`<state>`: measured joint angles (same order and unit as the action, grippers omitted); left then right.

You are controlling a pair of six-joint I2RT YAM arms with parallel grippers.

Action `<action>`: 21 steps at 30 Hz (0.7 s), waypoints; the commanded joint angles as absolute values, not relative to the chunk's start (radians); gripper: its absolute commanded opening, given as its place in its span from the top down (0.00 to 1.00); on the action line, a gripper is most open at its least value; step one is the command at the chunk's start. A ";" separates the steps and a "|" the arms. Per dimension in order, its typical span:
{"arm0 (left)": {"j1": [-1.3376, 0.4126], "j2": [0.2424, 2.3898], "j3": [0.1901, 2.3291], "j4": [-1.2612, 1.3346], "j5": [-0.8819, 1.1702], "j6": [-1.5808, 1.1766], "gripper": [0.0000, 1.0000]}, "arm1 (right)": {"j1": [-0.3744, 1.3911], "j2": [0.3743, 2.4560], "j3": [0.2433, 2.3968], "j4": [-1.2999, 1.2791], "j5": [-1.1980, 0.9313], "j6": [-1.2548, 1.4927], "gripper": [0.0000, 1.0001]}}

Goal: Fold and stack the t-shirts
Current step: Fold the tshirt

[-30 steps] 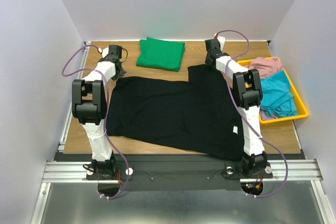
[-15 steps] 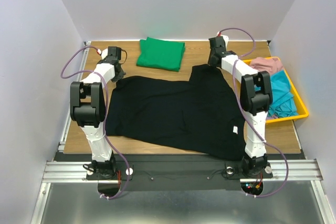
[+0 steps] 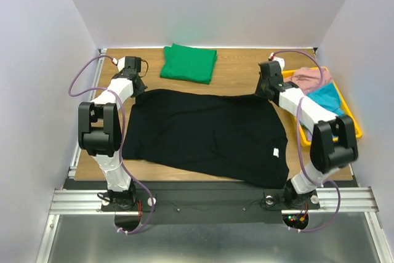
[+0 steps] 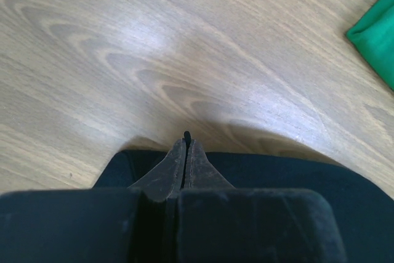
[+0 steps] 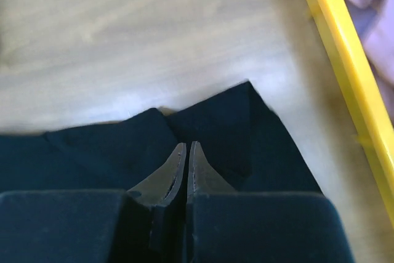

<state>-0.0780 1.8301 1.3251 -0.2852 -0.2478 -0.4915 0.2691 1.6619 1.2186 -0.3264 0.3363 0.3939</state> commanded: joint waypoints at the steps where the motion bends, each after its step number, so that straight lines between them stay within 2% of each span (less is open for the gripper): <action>1: -0.083 1.760 1.293 -0.270 -0.261 -0.503 1.00 | 0.287 1.496 1.092 -0.290 0.336 0.416 1.00; 10: -0.080 1.697 1.226 -0.275 -0.307 -0.534 1.00 | 0.328 1.203 0.904 -0.379 0.281 0.443 1.00; 21: -0.048 1.592 1.122 -0.291 -0.360 -0.598 1.00 | 0.433 1.074 0.864 -0.577 0.302 0.494 1.00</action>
